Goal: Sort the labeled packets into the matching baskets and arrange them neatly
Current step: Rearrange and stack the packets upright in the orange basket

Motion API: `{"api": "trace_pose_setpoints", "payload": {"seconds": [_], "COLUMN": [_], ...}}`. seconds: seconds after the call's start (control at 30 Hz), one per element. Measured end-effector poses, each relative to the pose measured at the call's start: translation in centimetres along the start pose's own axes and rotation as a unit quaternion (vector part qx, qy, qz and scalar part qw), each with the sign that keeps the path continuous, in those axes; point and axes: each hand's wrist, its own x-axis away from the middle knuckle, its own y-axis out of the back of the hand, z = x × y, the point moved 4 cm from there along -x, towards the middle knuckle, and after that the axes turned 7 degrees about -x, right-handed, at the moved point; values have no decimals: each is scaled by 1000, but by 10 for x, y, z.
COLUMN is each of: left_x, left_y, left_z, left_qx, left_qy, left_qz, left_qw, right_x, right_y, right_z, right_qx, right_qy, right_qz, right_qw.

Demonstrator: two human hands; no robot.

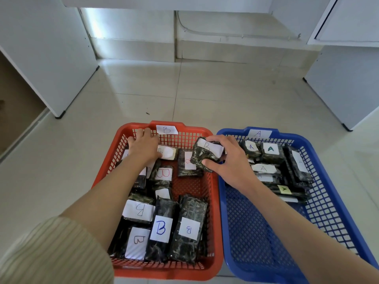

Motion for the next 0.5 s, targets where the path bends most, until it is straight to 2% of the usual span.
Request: {"api": "trace_pose_setpoints", "payload": {"seconds": [0.1,0.17,0.27,0.33,0.5], "left_x": [3,10,32,48,70], "left_y": [6,9,22,38,59], "left_z": [1,7,22,35,70], "left_qx": [54,141,303,356,480], "left_qy": [1,11,5,15,85], "left_qz": [-42,-98,-202,-243,-231], "left_qw": [998,985,931,902,842], "right_x": [0,0,-1,-3,-5], "right_y": [-2,-4,-11,-17,-34], "right_z": [-1,0,3,6,17], "right_qx": [-1,-12,-35,-55,-87], "right_qy": [-10,-14,-24,-32,-46], "right_qz": [-4,-15,-39,-60,-79], "right_qw": [1000,1000,998,996,992]}}
